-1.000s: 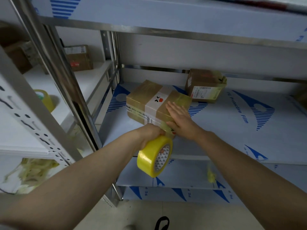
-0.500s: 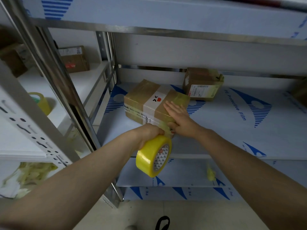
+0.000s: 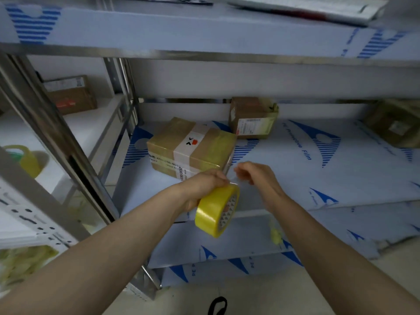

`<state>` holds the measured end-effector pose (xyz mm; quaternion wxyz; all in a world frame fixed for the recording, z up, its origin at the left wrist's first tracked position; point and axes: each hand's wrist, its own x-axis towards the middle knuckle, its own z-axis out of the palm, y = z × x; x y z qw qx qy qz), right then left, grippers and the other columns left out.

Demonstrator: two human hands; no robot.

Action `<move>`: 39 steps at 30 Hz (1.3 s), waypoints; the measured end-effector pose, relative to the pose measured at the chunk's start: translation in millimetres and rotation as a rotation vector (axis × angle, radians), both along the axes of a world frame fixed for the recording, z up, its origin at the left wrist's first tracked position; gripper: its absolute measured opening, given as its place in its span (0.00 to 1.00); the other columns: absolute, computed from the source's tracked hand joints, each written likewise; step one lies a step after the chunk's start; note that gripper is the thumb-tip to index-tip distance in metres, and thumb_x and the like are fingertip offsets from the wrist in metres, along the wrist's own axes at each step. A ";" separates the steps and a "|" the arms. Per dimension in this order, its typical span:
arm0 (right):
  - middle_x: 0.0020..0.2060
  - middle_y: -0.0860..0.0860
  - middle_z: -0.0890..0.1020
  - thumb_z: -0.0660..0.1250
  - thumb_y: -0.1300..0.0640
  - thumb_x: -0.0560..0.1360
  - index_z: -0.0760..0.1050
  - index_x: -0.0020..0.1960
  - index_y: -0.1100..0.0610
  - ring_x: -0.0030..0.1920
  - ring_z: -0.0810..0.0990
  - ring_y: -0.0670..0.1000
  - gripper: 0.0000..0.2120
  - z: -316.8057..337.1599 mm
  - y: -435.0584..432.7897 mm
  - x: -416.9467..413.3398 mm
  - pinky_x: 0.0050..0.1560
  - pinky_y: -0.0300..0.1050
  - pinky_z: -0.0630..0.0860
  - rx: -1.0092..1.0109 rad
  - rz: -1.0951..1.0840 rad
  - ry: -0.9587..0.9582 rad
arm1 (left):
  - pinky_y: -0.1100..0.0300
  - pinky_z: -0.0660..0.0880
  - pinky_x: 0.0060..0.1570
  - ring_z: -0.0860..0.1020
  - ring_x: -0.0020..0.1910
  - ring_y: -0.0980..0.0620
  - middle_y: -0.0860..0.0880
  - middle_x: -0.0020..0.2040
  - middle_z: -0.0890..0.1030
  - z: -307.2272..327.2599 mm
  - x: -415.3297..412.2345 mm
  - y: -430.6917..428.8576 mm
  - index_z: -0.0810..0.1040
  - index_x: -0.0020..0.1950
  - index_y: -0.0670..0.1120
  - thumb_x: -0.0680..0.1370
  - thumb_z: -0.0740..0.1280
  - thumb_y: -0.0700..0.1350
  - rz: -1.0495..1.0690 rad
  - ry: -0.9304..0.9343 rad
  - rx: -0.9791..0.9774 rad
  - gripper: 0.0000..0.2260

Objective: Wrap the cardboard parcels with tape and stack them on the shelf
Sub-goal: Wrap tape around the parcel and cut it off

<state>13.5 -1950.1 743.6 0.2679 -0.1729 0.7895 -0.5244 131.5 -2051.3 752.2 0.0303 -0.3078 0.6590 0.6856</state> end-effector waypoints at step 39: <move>0.31 0.50 0.80 0.69 0.65 0.74 0.75 0.52 0.52 0.29 0.78 0.40 0.11 22.5 62.5 -34.9 0.30 0.36 0.74 -0.294 0.030 0.302 | 0.46 0.72 0.58 0.77 0.59 0.41 0.40 0.61 0.78 17.4 -65.3 50.3 0.71 0.62 0.48 0.83 0.58 0.49 0.081 0.126 0.212 0.10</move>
